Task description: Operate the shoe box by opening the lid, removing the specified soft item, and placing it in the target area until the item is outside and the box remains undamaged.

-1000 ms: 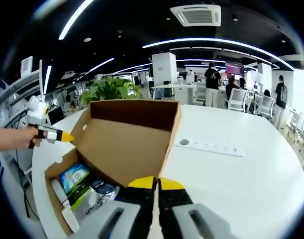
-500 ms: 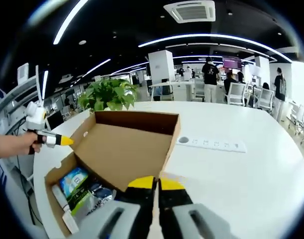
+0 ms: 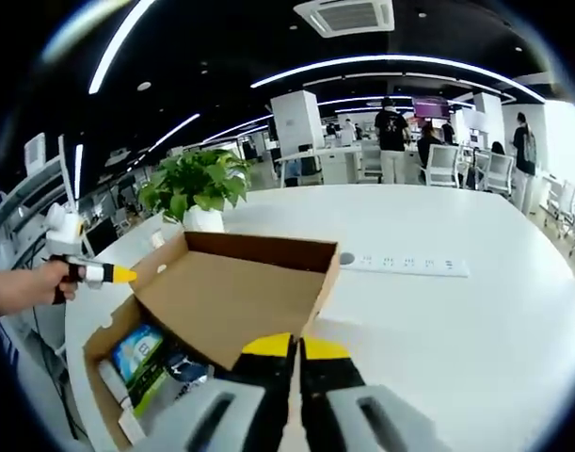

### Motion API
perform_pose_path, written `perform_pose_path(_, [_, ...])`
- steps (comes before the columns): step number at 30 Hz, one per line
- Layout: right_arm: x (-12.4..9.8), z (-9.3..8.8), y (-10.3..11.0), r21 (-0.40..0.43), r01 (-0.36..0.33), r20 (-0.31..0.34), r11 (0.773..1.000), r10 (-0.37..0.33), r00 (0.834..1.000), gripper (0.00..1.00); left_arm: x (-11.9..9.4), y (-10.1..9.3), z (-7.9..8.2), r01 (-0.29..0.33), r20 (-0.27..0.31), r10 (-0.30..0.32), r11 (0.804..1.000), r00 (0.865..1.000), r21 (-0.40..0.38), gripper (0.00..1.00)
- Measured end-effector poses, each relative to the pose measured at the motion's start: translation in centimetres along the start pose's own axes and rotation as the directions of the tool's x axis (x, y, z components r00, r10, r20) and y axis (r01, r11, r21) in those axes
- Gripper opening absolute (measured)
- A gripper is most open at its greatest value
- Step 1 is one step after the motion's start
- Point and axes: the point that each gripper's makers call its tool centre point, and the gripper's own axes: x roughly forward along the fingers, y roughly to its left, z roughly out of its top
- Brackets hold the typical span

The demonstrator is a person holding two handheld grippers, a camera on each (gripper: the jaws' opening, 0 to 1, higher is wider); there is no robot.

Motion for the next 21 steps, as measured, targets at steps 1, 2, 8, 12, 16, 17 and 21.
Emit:
perform_pose_path(1, [0.06, -0.05, -0.04, 0.004, 0.001, -0.001, 1.000, -0.001, 1.000, 0.00, 0.04, 0.01, -0.01, -0.001, 0.000, 0.001, 1.000, 1.000, -0.004, 0.00])
perform_pose_path(2, [0.11, -0.08, -0.08, 0.008, 0.002, -0.002, 1.000, -0.002, 1.000, 0.00, 0.08, 0.02, -0.04, -0.001, 0.000, 0.001, 1.000, 1.000, -0.007, 0.00])
perform_pose_path(8, [0.36, -0.30, -0.22, 0.018, 0.009, -0.011, 1.000, -0.008, 1.000, 0.00, 0.36, 0.08, -0.16, -0.008, -0.006, 0.008, 1.000, 1.000, -0.020, 0.00])
perform_pose_path(12, [0.56, -0.41, -0.32, 0.020, 0.014, -0.017, 1.000, -0.014, 1.000, 0.00, 0.57, 0.18, -0.20, -0.011, -0.014, 0.011, 1.000, 1.000, -0.023, 0.00])
perform_pose_path(16, [0.66, -0.56, -0.41, 0.019, 0.021, -0.022, 1.000, -0.021, 1.000, 0.00, 0.67, 0.22, -0.29, -0.014, -0.020, 0.014, 1.000, 1.000, -0.027, 0.00])
perform_pose_path(17, [0.68, -0.60, -0.43, 0.019, 0.022, -0.023, 1.000, -0.022, 1.000, 0.00, 0.70, 0.24, -0.32, -0.015, -0.021, 0.015, 0.999, 1.000, -0.030, 0.00])
perform_pose_path(21, [0.76, -0.73, -0.49, 0.024, 0.026, -0.028, 0.999, -0.025, 0.999, 0.00, 0.85, 0.29, -0.39, -0.018, -0.023, 0.018, 0.999, 1.000, -0.039, 0.00])
